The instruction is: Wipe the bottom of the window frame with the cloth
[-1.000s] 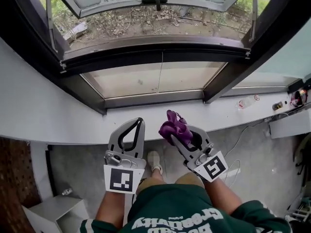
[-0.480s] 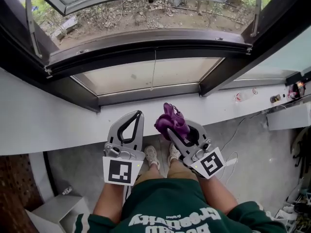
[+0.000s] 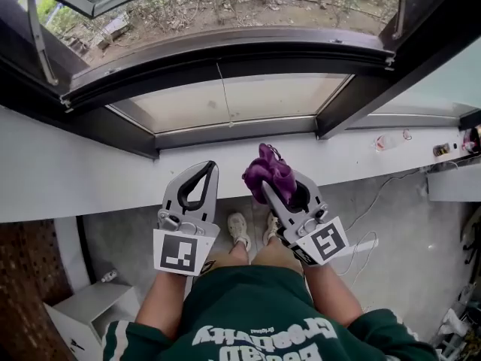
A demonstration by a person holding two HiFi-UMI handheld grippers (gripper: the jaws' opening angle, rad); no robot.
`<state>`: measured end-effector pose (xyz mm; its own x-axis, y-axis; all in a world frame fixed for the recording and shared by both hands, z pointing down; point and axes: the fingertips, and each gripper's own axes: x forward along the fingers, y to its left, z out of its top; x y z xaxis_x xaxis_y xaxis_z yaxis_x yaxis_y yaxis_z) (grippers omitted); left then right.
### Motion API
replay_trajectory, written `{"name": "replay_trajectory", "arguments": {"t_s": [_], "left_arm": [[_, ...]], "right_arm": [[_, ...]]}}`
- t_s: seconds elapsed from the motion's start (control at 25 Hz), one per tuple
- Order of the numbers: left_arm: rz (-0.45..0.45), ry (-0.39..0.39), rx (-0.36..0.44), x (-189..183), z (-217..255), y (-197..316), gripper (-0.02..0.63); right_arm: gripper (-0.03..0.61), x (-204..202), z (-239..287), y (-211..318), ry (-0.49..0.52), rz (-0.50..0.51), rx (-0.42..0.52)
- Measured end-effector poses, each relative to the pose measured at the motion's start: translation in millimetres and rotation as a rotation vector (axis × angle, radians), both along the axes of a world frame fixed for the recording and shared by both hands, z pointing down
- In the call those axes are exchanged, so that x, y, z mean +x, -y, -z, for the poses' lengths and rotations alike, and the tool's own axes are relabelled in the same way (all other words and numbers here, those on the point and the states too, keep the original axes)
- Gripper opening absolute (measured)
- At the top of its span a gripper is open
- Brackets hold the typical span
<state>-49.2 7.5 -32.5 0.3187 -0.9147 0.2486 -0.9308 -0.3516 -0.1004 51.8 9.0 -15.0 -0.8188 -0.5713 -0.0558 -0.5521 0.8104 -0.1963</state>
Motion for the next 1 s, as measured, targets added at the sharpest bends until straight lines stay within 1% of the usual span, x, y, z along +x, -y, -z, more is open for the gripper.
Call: {"name": "replay_trajectory", "arguments": {"t_s": [0.08,0.2,0.32,0.4,0.52,0.6,0.68,0.76,0.84,0.92,1.0], "left_arm": [[0.021,0.022,-0.025,10,-10,2,0.008],[0.022,0.030,-0.052,31,-32,3,0.008],[0.033,0.043,-0.058,45,-54,6,0.008],[0.048,0.048,-0.074,46,-66,4,0.008],[0.048,0.058,-0.111,34,-85,5,0.008],[0.019,0.038,-0.112,13,-96,7,0.008],[-0.021,0.020,-0.093,-21,-110,5,0.008],[-0.043,0.026,-0.079,-61,-129,0,0.008],[-0.044,0.038,-0.095,-99,-149,-5,0.008],[-0.031,0.017,-0.113,-133,-165,-8,0.008],[0.005,-0.003,-0.126,-166,-181,-11,0.008]], "right_arm": [[0.101,12,-9,1,0.014,0.000,-0.004],[0.101,33,-30,0,0.032,0.010,-0.021],[0.101,43,-58,1,-0.008,0.022,-0.047],[0.100,44,-71,-2,-0.049,0.016,-0.059],[0.101,34,-83,-9,-0.057,0.004,-0.090],[0.101,11,-96,-17,-0.071,-0.007,-0.104],[0.101,-23,-111,-24,-0.100,-0.036,-0.108],[0.101,-62,-123,-26,-0.147,-0.065,-0.067],[0.101,-100,-137,-27,-0.195,-0.098,-0.039],[0.101,-135,-154,-29,-0.195,-0.114,-0.080],[0.100,-168,-173,-30,-0.161,-0.090,-0.142]]}}
